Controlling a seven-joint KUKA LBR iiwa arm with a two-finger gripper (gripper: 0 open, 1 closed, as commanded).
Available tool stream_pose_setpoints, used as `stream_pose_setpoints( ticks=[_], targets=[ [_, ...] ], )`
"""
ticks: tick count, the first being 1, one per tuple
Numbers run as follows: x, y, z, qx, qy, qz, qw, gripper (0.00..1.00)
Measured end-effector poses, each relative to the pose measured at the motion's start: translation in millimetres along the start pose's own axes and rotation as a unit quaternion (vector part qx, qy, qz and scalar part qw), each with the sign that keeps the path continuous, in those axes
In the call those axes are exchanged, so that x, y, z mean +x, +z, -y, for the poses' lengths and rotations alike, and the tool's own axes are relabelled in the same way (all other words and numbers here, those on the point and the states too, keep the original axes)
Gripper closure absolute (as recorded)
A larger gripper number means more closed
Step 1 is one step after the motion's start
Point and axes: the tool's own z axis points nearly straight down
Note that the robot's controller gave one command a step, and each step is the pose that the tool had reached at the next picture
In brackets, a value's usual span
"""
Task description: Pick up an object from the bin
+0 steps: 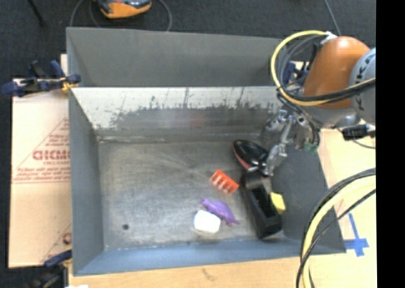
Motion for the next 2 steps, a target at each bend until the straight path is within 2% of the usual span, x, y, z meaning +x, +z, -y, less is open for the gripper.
stream_pose_setpoints(
  ticks=[1,2],
  targets=[
    [-6.5,59.0,-7.1,0.001,0.047,0.0002,0.9989,0.0],
    [-5.6,55.3,-6.2,0.001,0.078,0.001,0.9969,1.0]
  ],
)
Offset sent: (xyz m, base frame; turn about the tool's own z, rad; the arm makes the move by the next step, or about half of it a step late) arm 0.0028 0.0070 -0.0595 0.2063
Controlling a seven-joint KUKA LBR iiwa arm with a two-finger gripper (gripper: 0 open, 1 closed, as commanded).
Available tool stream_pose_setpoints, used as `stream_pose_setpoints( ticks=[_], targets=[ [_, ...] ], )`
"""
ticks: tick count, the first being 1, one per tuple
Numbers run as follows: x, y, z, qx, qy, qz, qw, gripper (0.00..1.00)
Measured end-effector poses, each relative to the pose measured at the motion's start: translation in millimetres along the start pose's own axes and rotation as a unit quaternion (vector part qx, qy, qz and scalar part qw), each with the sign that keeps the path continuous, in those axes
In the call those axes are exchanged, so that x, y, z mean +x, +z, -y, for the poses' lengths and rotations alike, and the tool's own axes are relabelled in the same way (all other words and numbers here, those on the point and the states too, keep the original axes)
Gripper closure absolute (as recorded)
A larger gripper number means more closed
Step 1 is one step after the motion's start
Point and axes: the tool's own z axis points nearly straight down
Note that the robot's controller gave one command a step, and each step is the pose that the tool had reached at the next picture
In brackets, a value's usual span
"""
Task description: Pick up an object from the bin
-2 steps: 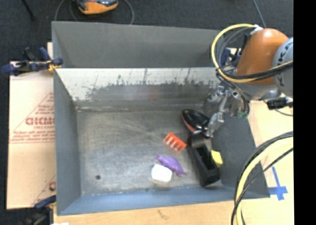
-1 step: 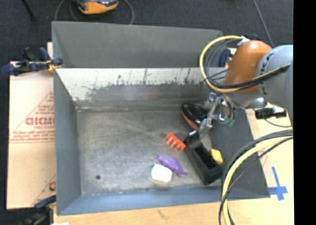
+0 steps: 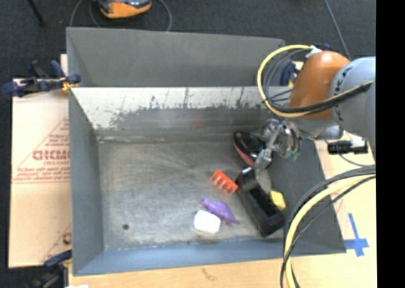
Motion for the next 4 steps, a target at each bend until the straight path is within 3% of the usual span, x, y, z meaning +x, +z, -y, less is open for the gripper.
stream_pose_setpoints(
  ticks=[4],
  targets=[
    [1.5,-15.0,0.8,0.001,0.005,-0.0046,1.0,1.0]
  ],
)
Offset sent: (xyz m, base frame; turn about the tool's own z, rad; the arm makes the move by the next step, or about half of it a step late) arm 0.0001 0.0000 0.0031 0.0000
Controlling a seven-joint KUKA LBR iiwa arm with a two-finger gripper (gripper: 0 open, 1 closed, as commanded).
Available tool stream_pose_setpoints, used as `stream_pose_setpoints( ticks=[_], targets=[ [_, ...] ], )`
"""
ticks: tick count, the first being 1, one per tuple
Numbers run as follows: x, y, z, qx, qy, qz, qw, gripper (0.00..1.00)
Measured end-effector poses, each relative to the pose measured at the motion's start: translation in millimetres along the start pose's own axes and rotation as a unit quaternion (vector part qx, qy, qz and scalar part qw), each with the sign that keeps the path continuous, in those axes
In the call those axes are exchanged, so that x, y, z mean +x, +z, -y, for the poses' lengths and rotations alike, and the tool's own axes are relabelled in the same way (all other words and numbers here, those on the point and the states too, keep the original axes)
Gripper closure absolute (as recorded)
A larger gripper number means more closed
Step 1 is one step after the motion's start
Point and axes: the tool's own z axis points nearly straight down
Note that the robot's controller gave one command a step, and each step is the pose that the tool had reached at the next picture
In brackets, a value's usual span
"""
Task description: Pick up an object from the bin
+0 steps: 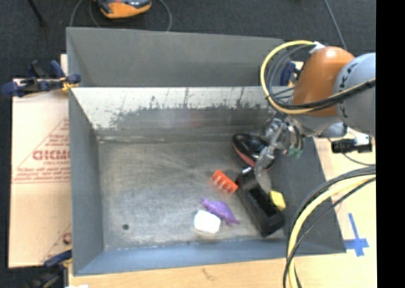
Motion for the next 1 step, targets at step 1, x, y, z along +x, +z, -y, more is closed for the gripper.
stream_pose_setpoints(
  ticks=[1],
  targets=[
    [0.3,-17.6,0.2,0.0,0.0,-0.0013,1.0,1.0]
  ],
)
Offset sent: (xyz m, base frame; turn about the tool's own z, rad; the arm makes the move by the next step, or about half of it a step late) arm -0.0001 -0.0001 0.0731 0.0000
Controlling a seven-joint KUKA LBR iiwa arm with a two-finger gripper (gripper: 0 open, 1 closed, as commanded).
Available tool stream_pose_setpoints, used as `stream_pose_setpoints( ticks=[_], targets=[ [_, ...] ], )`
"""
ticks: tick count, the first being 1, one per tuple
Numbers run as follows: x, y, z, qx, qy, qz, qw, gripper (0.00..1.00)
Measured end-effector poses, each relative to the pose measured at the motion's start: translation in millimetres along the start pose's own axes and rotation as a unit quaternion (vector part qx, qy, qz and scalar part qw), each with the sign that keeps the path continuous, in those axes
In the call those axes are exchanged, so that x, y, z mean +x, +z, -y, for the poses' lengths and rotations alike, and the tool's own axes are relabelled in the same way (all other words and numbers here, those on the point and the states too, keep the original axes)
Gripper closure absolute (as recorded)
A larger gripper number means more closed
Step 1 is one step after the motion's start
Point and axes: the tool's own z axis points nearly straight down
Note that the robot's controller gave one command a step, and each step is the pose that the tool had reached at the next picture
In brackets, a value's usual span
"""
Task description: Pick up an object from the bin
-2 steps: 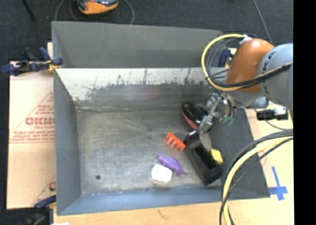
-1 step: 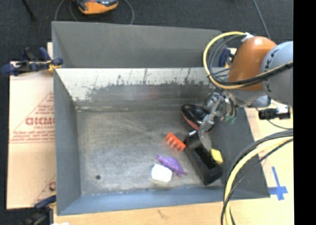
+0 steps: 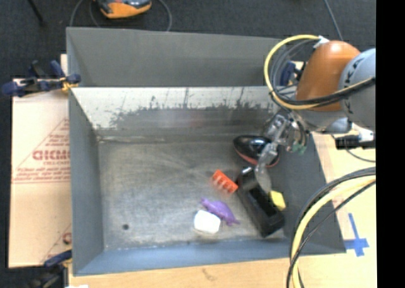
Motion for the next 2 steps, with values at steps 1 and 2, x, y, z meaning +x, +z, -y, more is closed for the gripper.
stream_pose_setpoints(
  ticks=[1,2],
  targets=[
    [-0.8,-18.9,0.0,0.0,0.0,0.0015,1.0,1.0],
    [-1.2,-34.8,0.0,-0.001,-0.001,0.0024,1.0,1.0]
  ],
)
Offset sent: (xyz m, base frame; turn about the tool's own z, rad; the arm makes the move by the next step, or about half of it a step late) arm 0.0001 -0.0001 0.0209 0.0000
